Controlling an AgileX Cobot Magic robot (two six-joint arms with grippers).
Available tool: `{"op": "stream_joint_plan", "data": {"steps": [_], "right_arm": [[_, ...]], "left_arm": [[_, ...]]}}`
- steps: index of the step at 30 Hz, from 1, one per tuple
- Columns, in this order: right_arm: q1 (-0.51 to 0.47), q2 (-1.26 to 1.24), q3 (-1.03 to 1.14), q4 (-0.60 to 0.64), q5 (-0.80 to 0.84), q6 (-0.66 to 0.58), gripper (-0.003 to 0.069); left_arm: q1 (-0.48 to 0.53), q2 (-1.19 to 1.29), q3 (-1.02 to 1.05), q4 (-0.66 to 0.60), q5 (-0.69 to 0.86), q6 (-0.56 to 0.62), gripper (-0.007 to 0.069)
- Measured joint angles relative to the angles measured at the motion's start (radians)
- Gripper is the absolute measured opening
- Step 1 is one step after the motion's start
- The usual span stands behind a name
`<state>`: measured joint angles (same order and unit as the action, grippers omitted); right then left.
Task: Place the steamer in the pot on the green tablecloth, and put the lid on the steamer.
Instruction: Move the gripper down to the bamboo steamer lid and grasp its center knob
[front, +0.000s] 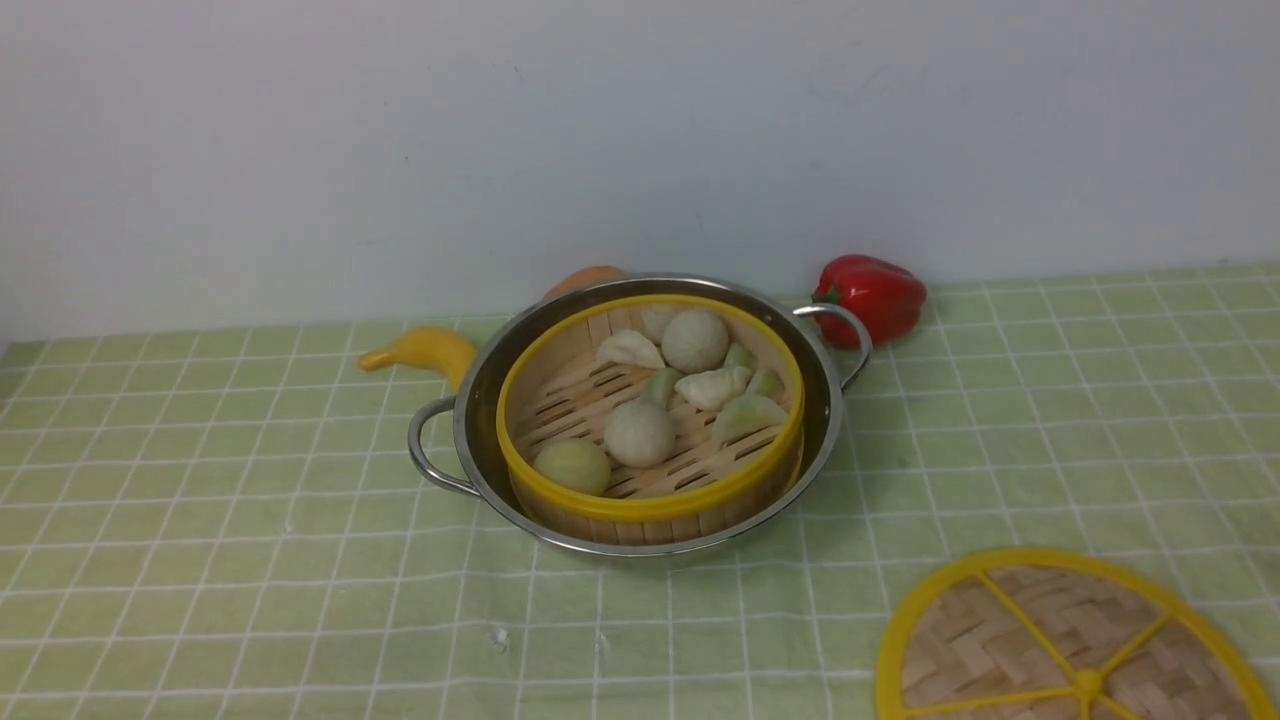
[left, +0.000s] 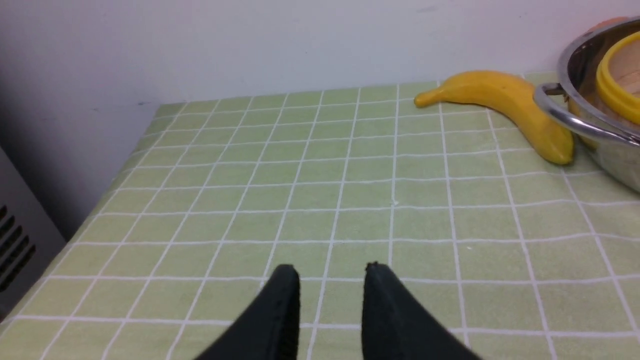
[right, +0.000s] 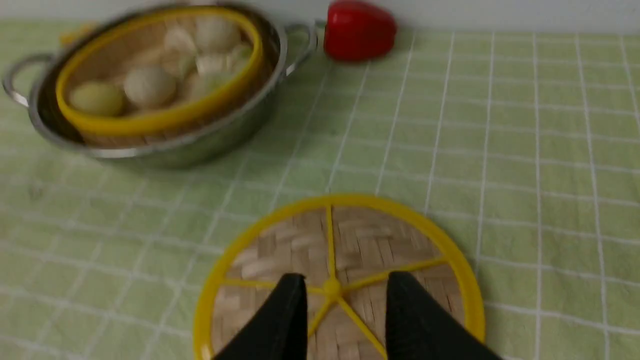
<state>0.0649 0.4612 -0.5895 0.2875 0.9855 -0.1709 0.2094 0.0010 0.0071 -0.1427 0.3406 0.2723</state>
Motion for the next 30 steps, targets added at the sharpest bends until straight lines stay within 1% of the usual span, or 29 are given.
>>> {"op": "stream_joint_plan", "data": {"steps": [1, 2, 3, 5, 7, 10, 12, 14, 16, 18, 19, 21, 22, 24, 25, 30], "right_arm": [[0.0, 0.045, 0.0, 0.004, 0.009, -0.063, 0.0243], [0.0, 0.064, 0.0, 0.004, 0.01, -0.074, 0.0243], [0.0, 0.125, 0.0, 0.011, 0.019, -0.142, 0.0243], [0.006, 0.211, -0.004, 0.032, 0.023, -0.223, 0.0243], [0.018, 0.248, -0.012, 0.04, 0.027, -0.241, 0.0243], [0.086, 0.383, -0.063, 0.053, 0.031, -0.262, 0.0243], [0.111, 0.429, -0.092, 0.045, 0.037, -0.259, 0.0243], [0.17, 0.535, -0.153, 0.007, 0.053, -0.229, 0.0243], [0.193, 0.576, -0.179, -0.014, 0.059, -0.213, 0.0243], [0.246, 0.679, -0.237, -0.072, 0.062, -0.169, 0.0243], [0.254, 0.694, -0.247, -0.083, 0.062, -0.161, 0.0243], [0.288, 0.796, -0.309, -0.154, 0.076, -0.079, 0.0243], [0.292, 0.824, -0.327, -0.174, 0.088, -0.046, 0.0243], [0.292, 0.865, -0.343, -0.19, 0.111, -0.019, 0.0243], [0.292, 0.922, -0.363, -0.211, 0.142, 0.014, 0.0243], [0.292, 1.03, -0.372, -0.213, 0.155, 0.032, 0.0243]], "left_arm": [[-0.019, 0.0, 0.0, 0.0, 0.0, 0.0, 0.0181], [-0.019, 0.0, 0.0, 0.0, -0.001, 0.0, 0.0181], [-0.045, 0.0, 0.0, 0.0, -0.001, 0.0, 0.0183], [-0.077, 0.0, 0.0, 0.0, -0.001, 0.0, 0.0191], [-0.088, 0.0, 0.0, 0.0, -0.001, 0.0, 0.0191], [-0.097, 0.0, 0.0, -0.001, -0.001, 0.0, 0.0199], [-0.097, 0.0, 0.0, -0.001, -0.001, 0.0, 0.0202], [-0.097, 0.0, 0.0, -0.001, -0.001, 0.0, 0.0202], [-0.097, 0.0, 0.0, -0.001, -0.001, 0.0, 0.0205], [-0.097, 0.0, 0.0, -0.001, -0.001, 0.0, 0.0213], [-0.097, 0.0, 0.0, -0.001, -0.001, 0.0, 0.0216], [-0.097, 0.0, 0.0, -0.001, -0.001, 0.0, 0.0232], [-0.097, 0.0, 0.0, -0.001, -0.001, 0.0, 0.0234], [-0.097, 0.0, 0.0, -0.001, -0.001, 0.0, 0.0237], [-0.097, 0.0, 0.0, -0.001, -0.001, 0.0, 0.0242], [-0.097, 0.0, 0.0, -0.001, -0.001, 0.0, 0.0243]]}}
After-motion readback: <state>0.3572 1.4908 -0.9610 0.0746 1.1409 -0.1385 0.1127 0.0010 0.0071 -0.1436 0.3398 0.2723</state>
